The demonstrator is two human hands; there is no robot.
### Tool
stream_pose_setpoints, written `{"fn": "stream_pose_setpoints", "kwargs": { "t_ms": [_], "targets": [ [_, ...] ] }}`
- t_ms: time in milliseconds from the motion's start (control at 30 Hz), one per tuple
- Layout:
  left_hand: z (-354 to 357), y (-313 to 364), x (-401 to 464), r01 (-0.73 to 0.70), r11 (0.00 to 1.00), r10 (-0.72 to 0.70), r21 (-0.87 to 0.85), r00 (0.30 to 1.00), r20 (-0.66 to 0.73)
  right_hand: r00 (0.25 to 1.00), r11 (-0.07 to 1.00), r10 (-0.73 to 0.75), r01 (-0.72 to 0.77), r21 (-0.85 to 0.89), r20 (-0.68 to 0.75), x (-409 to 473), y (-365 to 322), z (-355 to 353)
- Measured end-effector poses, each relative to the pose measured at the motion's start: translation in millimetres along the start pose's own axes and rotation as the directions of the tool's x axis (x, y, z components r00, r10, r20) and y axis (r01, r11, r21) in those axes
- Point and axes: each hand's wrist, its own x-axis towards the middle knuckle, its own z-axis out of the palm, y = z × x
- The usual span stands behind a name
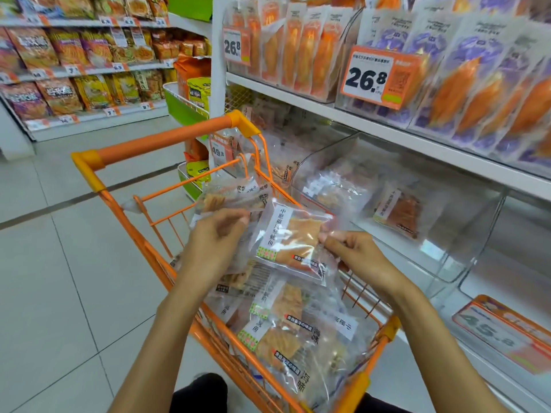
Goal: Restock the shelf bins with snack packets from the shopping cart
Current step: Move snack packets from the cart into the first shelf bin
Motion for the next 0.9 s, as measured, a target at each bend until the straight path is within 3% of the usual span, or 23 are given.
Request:
{"fn": "stream_pose_setpoints", "kwargs": {
  "t_ms": [100,200,267,433,533,633,700,767,833,900],
  "targets": [
    [9.4,7.6,2.3,0.200,0.971,-0.182,-0.128,0.974,0.138,0.999,0.994,0.032,-0.033,0.102,0.009,1.1,-4.2,6.5],
    [12.0,12.7,7.2,0.288,0.915,-0.282,-0.284,0.957,0.061,1.000,0.987,0.011,-0.011,0.158,0.001,5.3,-7.3,8.6],
    [8.3,15.2,10.2,0.285,0.905,-0.294,-0.317,0.956,0.022,0.999,0.991,-0.022,0.018,0.133,0.029,5.8,-11.0,7.5],
    [-1.6,19.0,4.7,0.360,0.925,-0.318,-0.125,0.910,0.268,0.994,0.971,-0.094,0.081,0.225,0.050,6.3,-25.9,7.6],
    [-8.6,22.5,3.0,0.378,0.895,-0.289,-0.235,0.895,0.340,0.995,0.968,-0.100,0.092,0.235,0.022,9.7,-35.3,17.9],
    [-19.3,18.9,4.8,0.364,0.830,-0.278,-0.424,0.927,0.251,1.000,0.982,0.015,-0.016,0.187,0.004,14.0,-33.1,31.5],
    [-25.5,12.1,6.8,0.318,0.829,-0.302,-0.461,0.947,0.110,0.992,0.996,0.065,-0.071,0.051,0.107,13.4,-26.9,37.7],
    [-28.4,6.3,8.4,0.295,0.839,-0.325,-0.457,0.946,0.014,0.944,0.970,0.087,-0.008,-0.241,0.319,9.6,-15.4,42.4],
    [-27.3,4.3,9.1,0.279,0.834,-0.331,-0.476,0.943,-0.027,0.853,0.869,0.172,0.103,-0.484,0.492,1.3,-6.0,48.2],
    [-25.0,4.0,8.8,0.266,0.823,-0.330,-0.502,0.943,-0.042,0.818,0.741,0.234,0.201,-0.641,0.526,-5.9,0.3,50.4]
  ]
}}
